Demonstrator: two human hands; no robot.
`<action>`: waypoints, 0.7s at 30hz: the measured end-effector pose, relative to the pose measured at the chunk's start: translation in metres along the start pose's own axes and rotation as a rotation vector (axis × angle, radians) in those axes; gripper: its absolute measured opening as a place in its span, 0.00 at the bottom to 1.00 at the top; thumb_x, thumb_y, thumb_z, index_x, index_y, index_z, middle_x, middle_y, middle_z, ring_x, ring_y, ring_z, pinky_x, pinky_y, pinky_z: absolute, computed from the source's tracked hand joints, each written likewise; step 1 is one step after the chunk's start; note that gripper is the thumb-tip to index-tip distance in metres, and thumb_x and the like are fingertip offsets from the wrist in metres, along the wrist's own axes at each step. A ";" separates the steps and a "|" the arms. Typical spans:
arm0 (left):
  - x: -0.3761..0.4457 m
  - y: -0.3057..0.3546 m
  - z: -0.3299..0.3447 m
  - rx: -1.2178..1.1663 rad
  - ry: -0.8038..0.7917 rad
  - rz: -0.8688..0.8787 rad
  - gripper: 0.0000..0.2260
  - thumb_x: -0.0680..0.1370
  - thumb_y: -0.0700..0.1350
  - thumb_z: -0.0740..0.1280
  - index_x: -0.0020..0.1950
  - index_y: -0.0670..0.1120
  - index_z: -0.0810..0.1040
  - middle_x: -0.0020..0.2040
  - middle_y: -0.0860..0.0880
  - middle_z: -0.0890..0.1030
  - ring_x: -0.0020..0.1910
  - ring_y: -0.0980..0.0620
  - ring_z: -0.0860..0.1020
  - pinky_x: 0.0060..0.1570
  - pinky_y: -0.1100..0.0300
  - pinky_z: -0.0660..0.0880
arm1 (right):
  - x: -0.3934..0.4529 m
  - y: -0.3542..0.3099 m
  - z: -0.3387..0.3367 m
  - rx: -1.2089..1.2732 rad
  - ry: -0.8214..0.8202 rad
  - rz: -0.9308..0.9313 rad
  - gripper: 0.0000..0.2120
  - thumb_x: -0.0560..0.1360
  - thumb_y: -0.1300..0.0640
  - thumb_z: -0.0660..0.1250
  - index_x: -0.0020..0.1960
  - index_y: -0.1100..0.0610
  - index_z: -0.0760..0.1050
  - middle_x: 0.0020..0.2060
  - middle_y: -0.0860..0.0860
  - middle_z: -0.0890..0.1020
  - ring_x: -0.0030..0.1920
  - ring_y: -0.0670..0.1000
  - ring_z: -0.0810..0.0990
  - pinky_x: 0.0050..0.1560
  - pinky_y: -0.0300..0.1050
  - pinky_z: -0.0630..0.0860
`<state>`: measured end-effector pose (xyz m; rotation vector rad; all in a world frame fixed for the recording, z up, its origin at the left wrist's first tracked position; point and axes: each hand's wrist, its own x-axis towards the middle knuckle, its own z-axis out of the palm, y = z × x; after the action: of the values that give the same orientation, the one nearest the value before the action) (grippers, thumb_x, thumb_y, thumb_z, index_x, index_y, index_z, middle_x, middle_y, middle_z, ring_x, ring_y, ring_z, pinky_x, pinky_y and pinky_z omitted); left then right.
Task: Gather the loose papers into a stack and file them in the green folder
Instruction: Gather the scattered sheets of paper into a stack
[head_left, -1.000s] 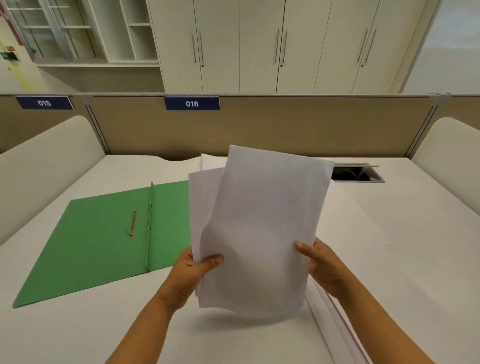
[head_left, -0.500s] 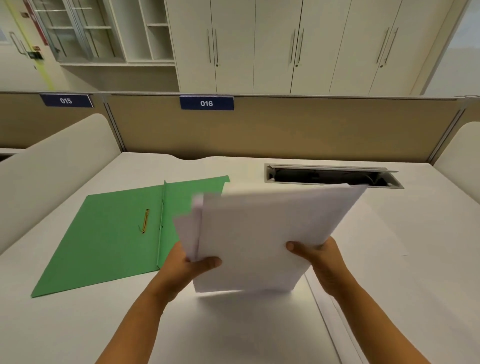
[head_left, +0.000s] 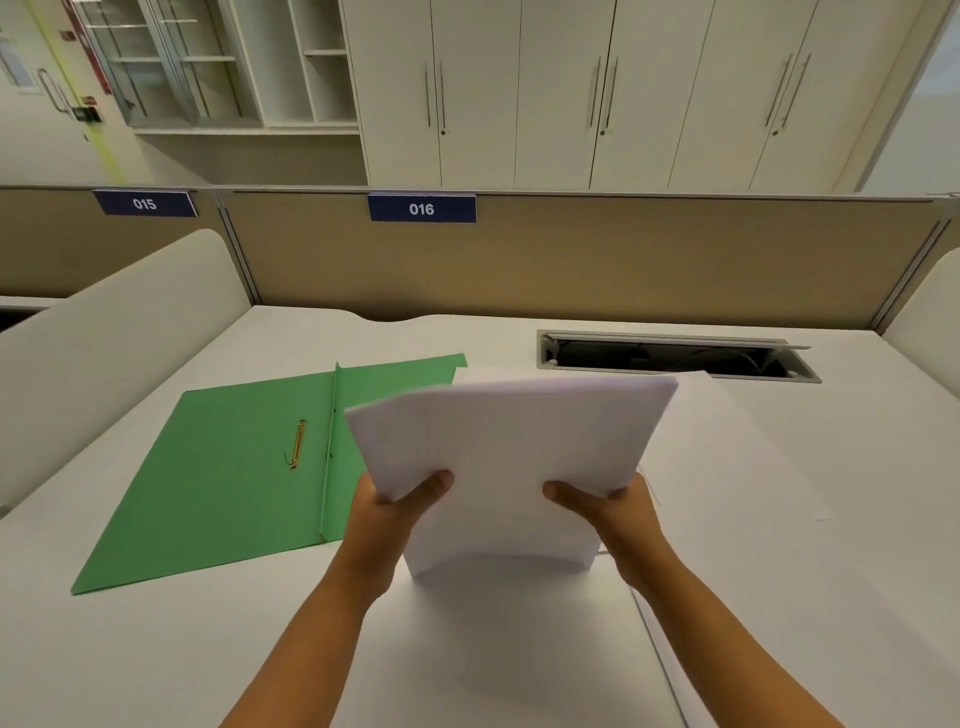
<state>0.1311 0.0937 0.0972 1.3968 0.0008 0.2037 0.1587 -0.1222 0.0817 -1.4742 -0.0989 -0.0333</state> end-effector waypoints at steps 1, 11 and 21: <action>0.000 0.003 0.002 0.016 0.029 0.018 0.17 0.60 0.42 0.75 0.46 0.50 0.79 0.37 0.57 0.85 0.38 0.60 0.82 0.39 0.66 0.79 | 0.000 -0.002 0.002 -0.003 0.022 -0.011 0.21 0.65 0.66 0.76 0.48 0.46 0.75 0.44 0.47 0.82 0.45 0.49 0.81 0.40 0.39 0.81; -0.007 -0.021 -0.002 0.098 0.037 -0.125 0.14 0.62 0.39 0.74 0.44 0.51 0.79 0.36 0.58 0.85 0.38 0.59 0.82 0.44 0.62 0.76 | -0.009 0.023 0.009 -0.062 0.058 0.190 0.17 0.67 0.61 0.75 0.53 0.51 0.75 0.46 0.48 0.82 0.49 0.55 0.81 0.46 0.42 0.80; -0.020 -0.041 -0.006 0.314 0.183 -0.232 0.13 0.74 0.38 0.67 0.58 0.39 0.75 0.46 0.45 0.79 0.45 0.44 0.76 0.50 0.55 0.72 | -0.021 0.023 -0.033 -0.233 -0.023 0.392 0.13 0.71 0.54 0.71 0.54 0.57 0.75 0.47 0.51 0.82 0.48 0.50 0.81 0.45 0.38 0.77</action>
<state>0.1168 0.0902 0.0534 1.6716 0.3579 0.1409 0.1416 -0.1539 0.0545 -1.7048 0.1818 0.2986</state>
